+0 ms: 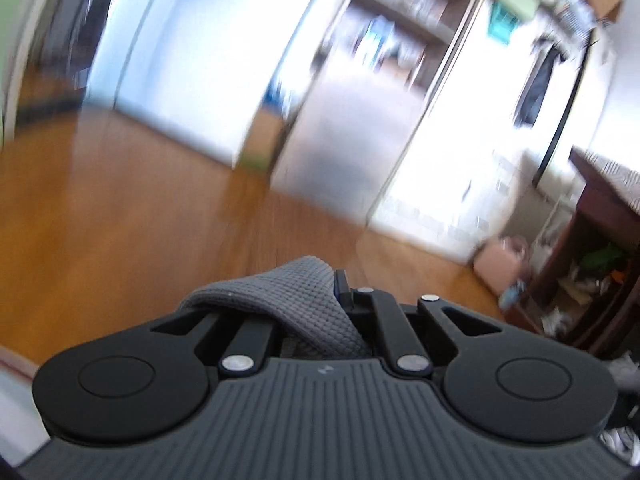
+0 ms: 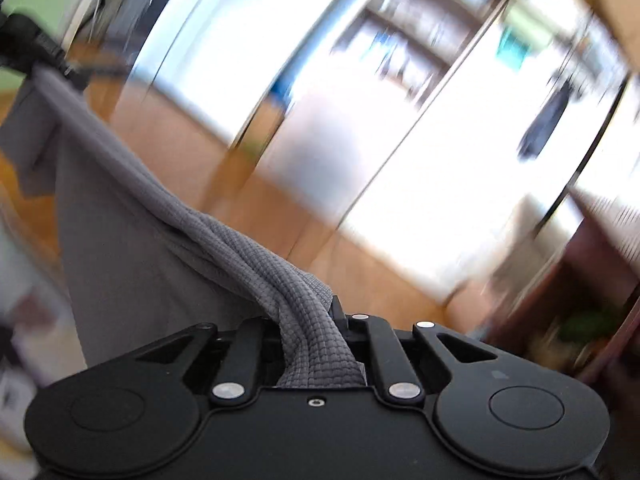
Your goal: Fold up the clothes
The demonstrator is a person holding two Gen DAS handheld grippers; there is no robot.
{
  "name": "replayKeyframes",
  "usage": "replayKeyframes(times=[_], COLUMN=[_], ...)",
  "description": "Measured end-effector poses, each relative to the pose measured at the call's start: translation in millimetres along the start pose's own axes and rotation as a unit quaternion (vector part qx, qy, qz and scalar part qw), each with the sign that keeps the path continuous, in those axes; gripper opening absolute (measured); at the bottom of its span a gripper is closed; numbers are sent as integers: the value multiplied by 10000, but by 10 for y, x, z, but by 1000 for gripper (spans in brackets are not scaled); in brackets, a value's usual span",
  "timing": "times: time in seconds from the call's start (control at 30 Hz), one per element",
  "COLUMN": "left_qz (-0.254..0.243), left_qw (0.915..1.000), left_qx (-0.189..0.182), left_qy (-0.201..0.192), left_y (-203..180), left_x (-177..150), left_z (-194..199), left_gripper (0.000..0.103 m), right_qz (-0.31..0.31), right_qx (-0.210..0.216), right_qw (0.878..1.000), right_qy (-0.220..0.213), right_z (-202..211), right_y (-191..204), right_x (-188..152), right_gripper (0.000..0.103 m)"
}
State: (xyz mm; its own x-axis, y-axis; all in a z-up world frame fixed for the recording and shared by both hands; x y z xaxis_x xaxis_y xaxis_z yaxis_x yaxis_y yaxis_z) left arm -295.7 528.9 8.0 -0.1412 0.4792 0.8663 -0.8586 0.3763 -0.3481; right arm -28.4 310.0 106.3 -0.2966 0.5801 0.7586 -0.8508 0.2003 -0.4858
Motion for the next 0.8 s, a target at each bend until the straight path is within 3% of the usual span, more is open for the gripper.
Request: replayKeyframes(times=[0.1, 0.2, 0.27, 0.33, 0.4, 0.43, 0.5, 0.57, 0.7, 0.8], left_qz=[-111, -58, 51, 206, 257, 230, 338, 266, 187, 362], left_qw=[9987, 9988, 9943, 9792, 9577, 9459, 9302, 9266, 9385, 9336], left_qx=[13, 455, 932, 1493, 2056, 2331, 2576, 2798, 2885, 3058], left_qy=[-494, -183, 512, 1356, 1996, 2245, 2594, 2498, 1890, 1831], left_y=[-25, 282, 607, 986, 1328, 1469, 1630, 1656, 1550, 1633], left_x=[387, 224, -178, -694, -1198, -1420, -1664, -1624, -1395, -1399], left_z=[240, 522, 438, 205, -35, -134, -256, -302, -127, 46], left_gripper=[6, 7, 7, 7, 7, 6, 6, 6, 8, 11], right_qz=[375, 348, 208, 139, 172, 229, 628, 633, 121, -149], right_qx=[-148, 302, 879, 1513, 1996, 2168, 2209, 2196, 2355, 2585], right_qw=[9976, 9965, 9949, 9883, 9777, 9722, 9661, 9663, 9654, 9587], right_qy=[-557, -691, -443, 94, 631, 852, 1178, 1182, 1112, 1172], right_z=[253, 278, 103, -214, -511, -632, -805, -798, -644, -522], right_y=[91, 436, 780, 1206, 1604, 1783, 2099, 2147, 1937, 1865], right_x=[234, -27, -422, -897, -1277, -1415, -1494, -1431, -1168, -1081], right_gripper=[12, 12, 12, 12, 12, 11, 11, 11, 12, 12])
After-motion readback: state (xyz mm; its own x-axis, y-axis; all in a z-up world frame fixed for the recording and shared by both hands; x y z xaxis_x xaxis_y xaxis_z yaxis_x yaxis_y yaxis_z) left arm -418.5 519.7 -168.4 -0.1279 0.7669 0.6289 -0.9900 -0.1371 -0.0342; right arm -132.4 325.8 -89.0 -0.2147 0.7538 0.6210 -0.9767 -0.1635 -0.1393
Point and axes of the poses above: each gripper's, at about its wrist camera, not at the fingertips, and z roughly against the way its jaws point, y to its left, x to its top, the point moved 3 cm from there along -z, roughly the way its jaws point, and after that the axes turned 13 degrees about x, right-handed, at the moved point
